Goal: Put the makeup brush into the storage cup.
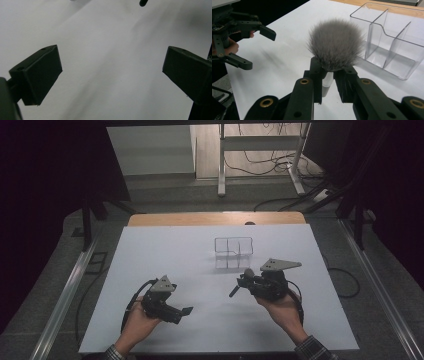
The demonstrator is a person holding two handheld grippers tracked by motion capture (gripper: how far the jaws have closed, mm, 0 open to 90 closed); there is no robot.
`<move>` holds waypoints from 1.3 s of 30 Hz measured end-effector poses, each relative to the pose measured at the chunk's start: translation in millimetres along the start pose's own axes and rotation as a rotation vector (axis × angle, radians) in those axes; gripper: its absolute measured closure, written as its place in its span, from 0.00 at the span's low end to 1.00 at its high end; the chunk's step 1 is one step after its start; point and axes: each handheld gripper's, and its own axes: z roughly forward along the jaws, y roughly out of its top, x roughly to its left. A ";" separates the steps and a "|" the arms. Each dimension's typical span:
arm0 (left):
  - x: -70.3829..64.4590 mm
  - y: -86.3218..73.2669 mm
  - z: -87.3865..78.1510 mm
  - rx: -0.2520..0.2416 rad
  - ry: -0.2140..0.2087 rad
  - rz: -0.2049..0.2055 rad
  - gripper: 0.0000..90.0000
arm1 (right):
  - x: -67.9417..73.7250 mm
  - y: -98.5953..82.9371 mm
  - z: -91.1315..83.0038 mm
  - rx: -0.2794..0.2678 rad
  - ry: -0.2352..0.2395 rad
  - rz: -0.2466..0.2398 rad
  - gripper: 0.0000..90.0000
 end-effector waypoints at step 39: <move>12.2 -32.4 -32.7 -0.015 0.076 -0.048 0.03 | -24.0 5.7 -17.3 -0.043 -0.082 0.014 0.84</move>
